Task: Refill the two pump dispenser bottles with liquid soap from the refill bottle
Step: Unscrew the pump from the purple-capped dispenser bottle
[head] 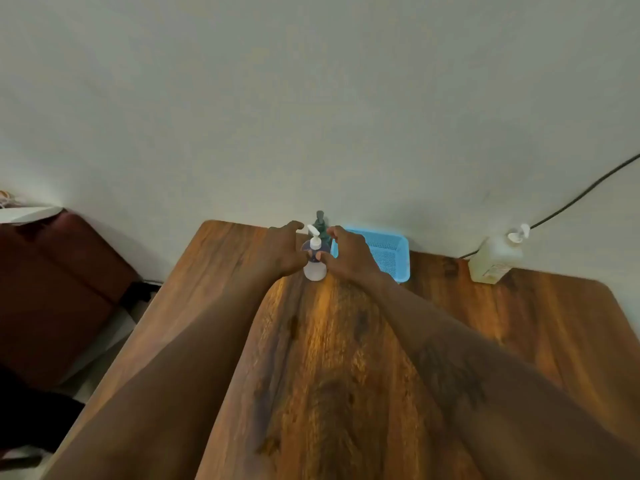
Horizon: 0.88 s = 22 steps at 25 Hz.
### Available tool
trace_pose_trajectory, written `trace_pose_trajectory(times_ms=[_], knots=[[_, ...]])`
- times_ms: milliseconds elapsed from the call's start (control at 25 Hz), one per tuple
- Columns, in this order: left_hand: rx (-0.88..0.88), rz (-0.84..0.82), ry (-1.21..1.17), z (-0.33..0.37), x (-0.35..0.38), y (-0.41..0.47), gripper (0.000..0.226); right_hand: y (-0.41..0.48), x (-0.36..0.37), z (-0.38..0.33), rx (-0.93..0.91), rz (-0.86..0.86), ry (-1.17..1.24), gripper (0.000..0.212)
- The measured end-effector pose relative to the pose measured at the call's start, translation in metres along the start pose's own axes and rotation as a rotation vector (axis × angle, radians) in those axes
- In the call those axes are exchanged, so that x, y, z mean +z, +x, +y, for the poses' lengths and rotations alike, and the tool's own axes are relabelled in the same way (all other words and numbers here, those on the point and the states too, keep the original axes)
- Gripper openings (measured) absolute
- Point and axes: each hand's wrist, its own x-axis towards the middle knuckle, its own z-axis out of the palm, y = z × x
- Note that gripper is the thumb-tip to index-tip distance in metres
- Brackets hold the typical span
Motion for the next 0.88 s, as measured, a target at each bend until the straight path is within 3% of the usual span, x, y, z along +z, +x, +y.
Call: trace_pose_trajectory(times_ms=[200,360,880], knots=[[-0.081,-0.040,-0.052,-0.015,0.017,0.025,0.069,0.022,0.021,0.000,0.037,0.058,0.074,0.043],[-0.026,-0.052,-0.025,-0.023,0.027,0.039,0.057,0.036,0.033,0.000,0.051,0.062,0.070,0.027],[-0.017,-0.019,-0.153,-0.023,0.048,0.039,0.044,0.037,0.032,0.005,0.153,0.159,0.080,0.016]])
